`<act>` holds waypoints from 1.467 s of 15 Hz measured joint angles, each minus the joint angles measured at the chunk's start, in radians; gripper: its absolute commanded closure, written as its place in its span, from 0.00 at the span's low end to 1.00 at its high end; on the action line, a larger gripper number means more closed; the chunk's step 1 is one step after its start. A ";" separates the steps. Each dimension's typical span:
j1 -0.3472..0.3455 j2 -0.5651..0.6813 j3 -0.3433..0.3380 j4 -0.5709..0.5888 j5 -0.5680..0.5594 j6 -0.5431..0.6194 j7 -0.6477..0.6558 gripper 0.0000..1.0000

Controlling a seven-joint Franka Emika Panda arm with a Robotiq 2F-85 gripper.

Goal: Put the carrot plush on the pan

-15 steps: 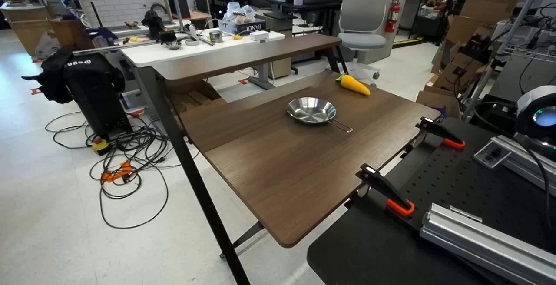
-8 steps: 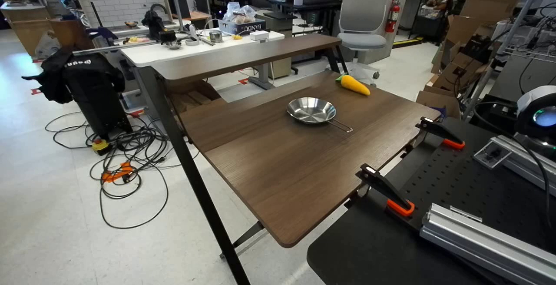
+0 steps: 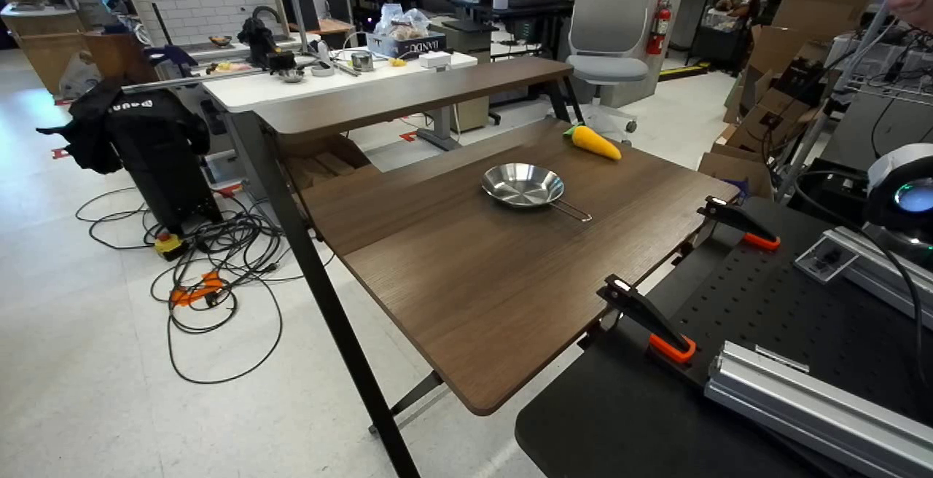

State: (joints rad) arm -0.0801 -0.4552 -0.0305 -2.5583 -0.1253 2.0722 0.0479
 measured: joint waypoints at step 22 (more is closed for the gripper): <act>-0.056 0.821 -0.096 0.537 -0.015 0.229 0.093 0.00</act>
State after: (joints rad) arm -0.1366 0.3655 -0.1267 -2.0214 -0.1402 2.3011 0.1413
